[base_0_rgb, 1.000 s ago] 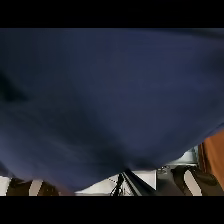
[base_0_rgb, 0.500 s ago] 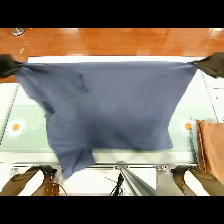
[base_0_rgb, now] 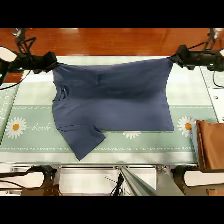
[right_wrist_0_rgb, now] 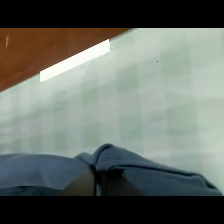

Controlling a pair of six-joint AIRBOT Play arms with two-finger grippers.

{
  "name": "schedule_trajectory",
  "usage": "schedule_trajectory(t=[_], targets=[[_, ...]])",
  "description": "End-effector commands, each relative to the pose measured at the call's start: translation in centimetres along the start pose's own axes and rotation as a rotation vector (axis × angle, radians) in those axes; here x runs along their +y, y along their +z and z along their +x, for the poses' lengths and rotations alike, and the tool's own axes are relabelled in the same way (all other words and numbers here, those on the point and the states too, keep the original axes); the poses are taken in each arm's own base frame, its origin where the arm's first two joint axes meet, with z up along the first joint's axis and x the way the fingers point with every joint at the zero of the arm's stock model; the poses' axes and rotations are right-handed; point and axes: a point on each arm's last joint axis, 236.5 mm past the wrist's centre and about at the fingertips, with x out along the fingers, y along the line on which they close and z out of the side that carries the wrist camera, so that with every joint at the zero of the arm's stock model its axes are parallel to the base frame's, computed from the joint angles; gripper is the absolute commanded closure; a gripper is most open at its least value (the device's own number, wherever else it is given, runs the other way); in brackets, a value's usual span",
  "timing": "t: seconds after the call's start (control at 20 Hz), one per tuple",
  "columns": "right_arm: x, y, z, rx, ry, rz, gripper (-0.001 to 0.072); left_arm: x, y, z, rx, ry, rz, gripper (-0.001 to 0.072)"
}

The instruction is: Fold the shirts.

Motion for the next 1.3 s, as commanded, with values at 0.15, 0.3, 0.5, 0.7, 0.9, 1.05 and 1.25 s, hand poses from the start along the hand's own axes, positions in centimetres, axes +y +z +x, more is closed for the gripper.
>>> schedule_trajectory(t=[0.15, 0.3, 0.5, 0.7, 0.9, 1.05, 1.25], targets=[[-1.5, -1.3, 1.0, 0.141, 0.03, 0.055, 0.0685, 1.7, -4.2, 0.2, 0.224, -0.027, -0.053, 0.0682], [-3.6, -4.3, -1.7, 0.303, 0.02, 0.049, 0.0685, 3.7, -8.5, -1.7, 0.422, -0.005, 0.036, 0.0683], [-7.3, -10.0, -1.6, 0.481, -0.082, 0.026, 0.0686, 5.5, -13.0, -0.5, 0.519, 0.031, 0.005, 0.0682], [-8.0, -12.2, 1.5, 0.462, -0.107, 0.025, 0.0677, 6.2, -15.4, 0.8, 0.536, 0.05, -0.017, 0.06], [-6.9, -11.1, -0.1, 0.469, -0.093, 0.027, 0.0092, 6.6, -16.2, -2.0, 0.641, 0.055, -0.008, 0.0002], [-7.9, -8.2, -6.6, 0.434, -0.142, 0.003, 0.0093, 10.0, -16.0, -6.4, 0.633, 0.133, -0.027, 0.0002], [-11.4, -10.4, -13.3, 0.307, -0.254, 0.047, 0.0093, 13.7, -23.1, -10.1, 0.638, 0.125, -0.219, 0.0004]])
